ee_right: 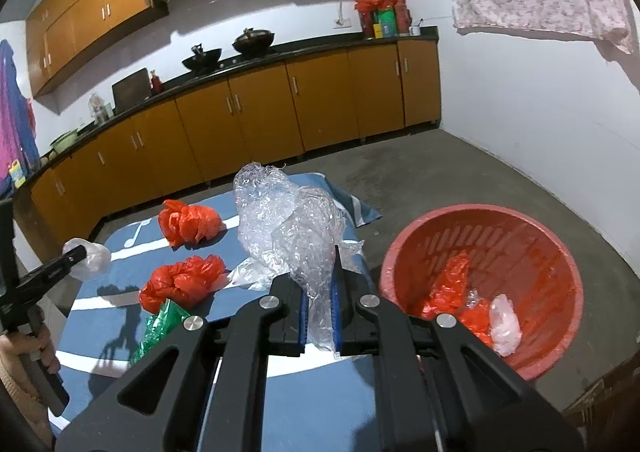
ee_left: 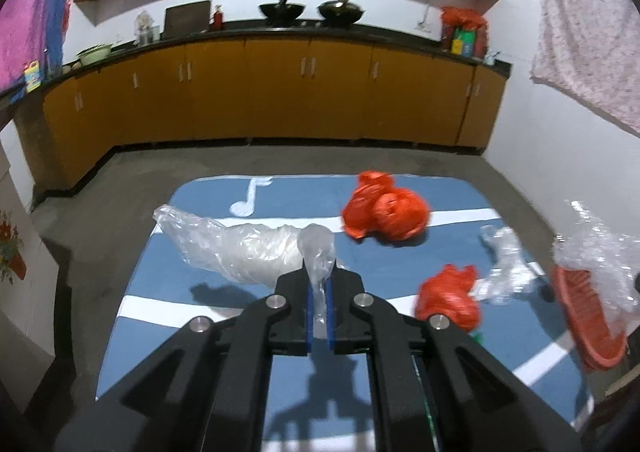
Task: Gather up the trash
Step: 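Grasp the clear plastic bag with the left gripper while the right gripper holds bubble wrap, then carry the clear bag and bubble wrap to the red basket and release both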
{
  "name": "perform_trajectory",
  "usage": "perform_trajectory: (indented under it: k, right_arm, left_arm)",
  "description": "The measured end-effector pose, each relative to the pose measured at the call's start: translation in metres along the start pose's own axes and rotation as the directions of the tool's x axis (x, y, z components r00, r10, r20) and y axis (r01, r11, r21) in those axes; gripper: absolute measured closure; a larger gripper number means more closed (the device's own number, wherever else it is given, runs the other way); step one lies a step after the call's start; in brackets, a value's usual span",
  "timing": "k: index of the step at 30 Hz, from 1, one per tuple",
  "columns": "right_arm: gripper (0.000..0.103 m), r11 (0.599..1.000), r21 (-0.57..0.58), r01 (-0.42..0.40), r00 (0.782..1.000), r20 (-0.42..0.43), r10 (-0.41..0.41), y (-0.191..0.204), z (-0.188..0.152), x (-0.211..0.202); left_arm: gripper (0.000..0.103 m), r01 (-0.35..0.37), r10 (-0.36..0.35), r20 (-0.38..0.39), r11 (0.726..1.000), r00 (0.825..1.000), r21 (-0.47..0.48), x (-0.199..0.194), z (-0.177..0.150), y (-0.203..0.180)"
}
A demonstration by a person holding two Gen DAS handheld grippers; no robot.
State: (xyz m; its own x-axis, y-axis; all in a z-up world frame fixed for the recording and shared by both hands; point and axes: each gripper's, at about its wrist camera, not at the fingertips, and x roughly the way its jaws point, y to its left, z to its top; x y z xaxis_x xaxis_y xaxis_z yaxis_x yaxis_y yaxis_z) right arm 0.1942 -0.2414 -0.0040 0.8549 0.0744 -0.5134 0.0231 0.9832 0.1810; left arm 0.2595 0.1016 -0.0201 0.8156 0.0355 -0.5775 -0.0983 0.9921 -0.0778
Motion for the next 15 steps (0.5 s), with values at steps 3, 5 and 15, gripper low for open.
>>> perform_trajectory:
  k: [3,5,15]
  right_arm:
    - [0.094,1.0,0.015,0.017,1.0,0.011,-0.017,-0.008,0.002,-0.01]
    - [0.094,0.999,0.024,0.028,0.999,0.017,-0.028,-0.012,0.002,-0.016]
    - [0.094,0.992,0.077,0.103,0.993,0.046,-0.107,-0.052,0.003,-0.042]
  left_arm:
    - [0.097,0.051,-0.052,0.018,0.999,0.999,0.013,-0.02,0.004,-0.014]
    - [0.097,0.09,-0.09,0.024,0.996,0.996,0.022,-0.031,0.007,-0.027]
    - [0.097,0.248,-0.251,0.028,0.964,0.968,0.092,-0.066,0.005,-0.096]
